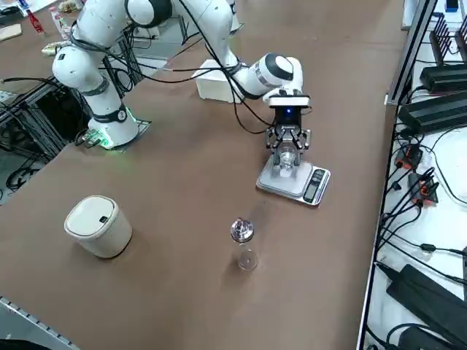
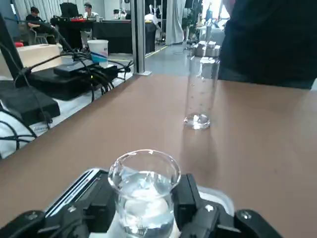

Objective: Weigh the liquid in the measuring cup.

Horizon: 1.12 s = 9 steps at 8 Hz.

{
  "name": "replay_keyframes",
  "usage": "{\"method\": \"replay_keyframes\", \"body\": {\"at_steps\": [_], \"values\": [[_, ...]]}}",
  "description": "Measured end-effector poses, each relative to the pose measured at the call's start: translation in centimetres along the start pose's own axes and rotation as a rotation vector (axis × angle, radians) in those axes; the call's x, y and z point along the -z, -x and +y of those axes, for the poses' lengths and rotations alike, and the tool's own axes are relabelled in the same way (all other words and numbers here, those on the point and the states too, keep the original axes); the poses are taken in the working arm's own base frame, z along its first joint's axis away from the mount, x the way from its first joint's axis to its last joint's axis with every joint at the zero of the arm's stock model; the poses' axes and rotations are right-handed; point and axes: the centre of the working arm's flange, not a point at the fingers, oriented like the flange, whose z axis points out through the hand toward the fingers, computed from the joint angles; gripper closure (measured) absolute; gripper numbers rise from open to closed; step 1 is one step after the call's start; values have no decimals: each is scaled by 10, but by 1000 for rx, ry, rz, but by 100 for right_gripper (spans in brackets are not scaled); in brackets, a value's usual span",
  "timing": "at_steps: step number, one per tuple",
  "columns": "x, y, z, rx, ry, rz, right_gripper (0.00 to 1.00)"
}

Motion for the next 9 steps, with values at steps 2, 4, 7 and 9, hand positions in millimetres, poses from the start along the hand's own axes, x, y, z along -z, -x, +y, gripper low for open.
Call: {"method": "replay_keyframes", "body": {"at_steps": [2, 4, 7, 9], "values": [[-9, 5, -4, -4, -15, -26, 39], [-12, 8, -3, 0, -16, -32, 37], [-9, 12, -4, 4, -22, -34, 0], [2, 14, -6, 30, -15, -71, 0]]}}
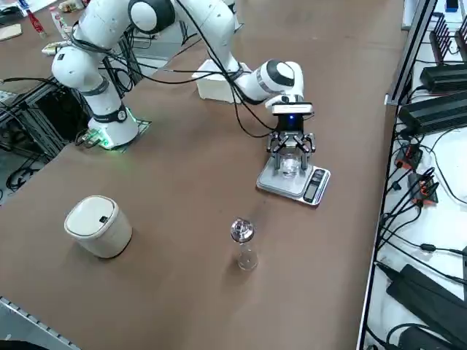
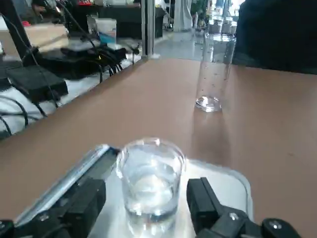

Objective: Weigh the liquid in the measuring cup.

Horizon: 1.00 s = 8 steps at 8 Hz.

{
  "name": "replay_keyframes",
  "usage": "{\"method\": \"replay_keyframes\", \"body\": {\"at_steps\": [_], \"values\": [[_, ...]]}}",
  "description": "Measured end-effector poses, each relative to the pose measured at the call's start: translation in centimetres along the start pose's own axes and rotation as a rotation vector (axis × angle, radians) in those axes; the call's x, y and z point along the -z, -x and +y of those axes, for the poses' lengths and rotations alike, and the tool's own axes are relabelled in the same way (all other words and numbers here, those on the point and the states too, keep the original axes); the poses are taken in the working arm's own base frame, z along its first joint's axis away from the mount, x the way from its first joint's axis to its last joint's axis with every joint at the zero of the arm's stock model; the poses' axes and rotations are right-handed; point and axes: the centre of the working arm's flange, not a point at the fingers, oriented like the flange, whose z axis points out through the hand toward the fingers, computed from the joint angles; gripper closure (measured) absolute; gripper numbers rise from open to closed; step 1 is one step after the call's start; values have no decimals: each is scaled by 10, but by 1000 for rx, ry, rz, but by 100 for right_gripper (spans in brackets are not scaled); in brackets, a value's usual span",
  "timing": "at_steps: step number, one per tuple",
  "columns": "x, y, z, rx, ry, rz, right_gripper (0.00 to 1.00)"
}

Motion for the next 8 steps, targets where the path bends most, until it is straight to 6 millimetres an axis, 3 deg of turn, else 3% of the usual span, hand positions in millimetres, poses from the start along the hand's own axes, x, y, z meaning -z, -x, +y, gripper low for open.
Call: {"method": "replay_keyframes", "body": {"at_steps": [2, 4, 6, 8], "values": [[31, -1, -8, 53, 19, -111, 0], [86, -29, -18, 132, -4, -249, 0], [131, -92, -20, 250, -23, -388, 0], [164, -179, -10, 413, -87, -543, 0]]}}
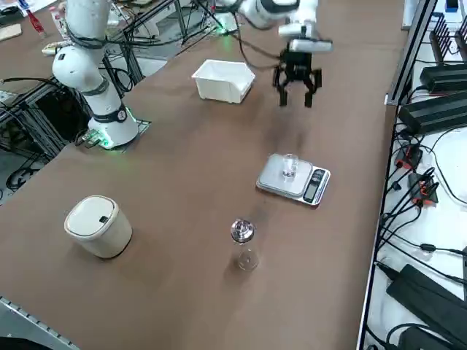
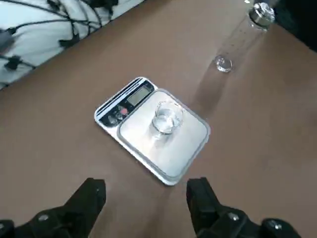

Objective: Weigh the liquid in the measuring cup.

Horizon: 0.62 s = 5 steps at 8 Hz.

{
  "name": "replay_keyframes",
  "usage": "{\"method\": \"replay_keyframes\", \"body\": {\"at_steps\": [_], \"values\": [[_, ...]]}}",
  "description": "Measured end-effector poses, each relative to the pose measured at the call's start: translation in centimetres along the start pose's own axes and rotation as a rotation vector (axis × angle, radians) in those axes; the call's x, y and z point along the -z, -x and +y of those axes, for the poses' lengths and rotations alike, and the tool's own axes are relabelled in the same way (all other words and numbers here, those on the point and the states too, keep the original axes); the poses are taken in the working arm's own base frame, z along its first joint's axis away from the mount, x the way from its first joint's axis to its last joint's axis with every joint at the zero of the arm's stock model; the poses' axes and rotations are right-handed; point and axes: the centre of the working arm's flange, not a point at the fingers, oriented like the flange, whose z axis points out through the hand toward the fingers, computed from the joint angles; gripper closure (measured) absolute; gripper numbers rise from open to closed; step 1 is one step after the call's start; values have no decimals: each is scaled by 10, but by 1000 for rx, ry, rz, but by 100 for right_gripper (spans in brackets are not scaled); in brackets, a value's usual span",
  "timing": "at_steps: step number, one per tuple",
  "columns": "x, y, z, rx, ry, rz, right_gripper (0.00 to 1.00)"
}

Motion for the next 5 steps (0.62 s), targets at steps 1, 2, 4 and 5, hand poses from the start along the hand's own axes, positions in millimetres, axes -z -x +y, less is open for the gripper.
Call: {"method": "replay_keyframes", "body": {"at_steps": [1, 2, 4, 5], "values": [[32, -30, 27, 108, -19, -53, 0], [57, -56, 56, 227, -33, -90, 0], [83, -88, 95, 373, -87, -165, 0], [85, -101, 112, 453, -90, -192, 0]]}}
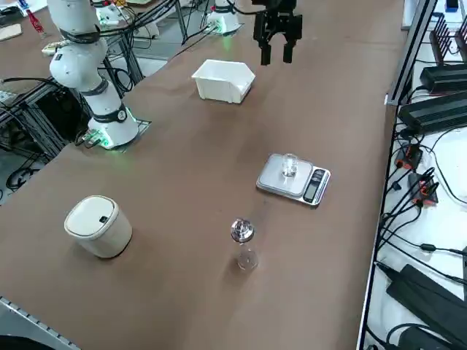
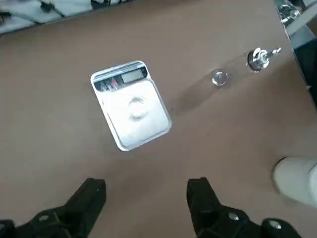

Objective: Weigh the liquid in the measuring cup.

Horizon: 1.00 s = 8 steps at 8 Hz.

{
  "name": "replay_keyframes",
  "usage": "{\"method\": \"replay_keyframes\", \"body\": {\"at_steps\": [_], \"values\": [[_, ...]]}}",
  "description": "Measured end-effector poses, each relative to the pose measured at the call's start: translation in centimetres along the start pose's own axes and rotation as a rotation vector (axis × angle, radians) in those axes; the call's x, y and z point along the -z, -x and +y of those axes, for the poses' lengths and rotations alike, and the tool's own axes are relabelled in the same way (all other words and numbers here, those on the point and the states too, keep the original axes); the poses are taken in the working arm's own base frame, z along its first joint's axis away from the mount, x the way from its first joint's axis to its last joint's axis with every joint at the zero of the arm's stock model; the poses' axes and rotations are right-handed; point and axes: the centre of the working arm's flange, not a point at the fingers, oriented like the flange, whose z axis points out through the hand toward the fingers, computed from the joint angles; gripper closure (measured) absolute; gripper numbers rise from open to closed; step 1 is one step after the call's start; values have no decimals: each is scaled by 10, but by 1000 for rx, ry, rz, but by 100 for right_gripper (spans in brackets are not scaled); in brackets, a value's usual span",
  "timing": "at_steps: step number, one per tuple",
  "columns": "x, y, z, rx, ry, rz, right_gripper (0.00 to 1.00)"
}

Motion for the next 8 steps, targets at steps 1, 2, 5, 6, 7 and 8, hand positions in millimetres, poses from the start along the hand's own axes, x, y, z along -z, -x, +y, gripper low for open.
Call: {"method": "replay_keyframes", "body": {"at_steps": [1, 2, 5, 6, 7, 8], "values": [[4, -3, 20, 80, 3, -30, 0], [9, -6, 39, 142, -29, -65, 0], [26, -18, 121, 304, -226, -165, 0], [34, -18, 143, 347, -272, -168, 0], [46, -14, 155, 369, -298, -159, 0], [55, -10, 164, 369, -315, -157, 0]]}}
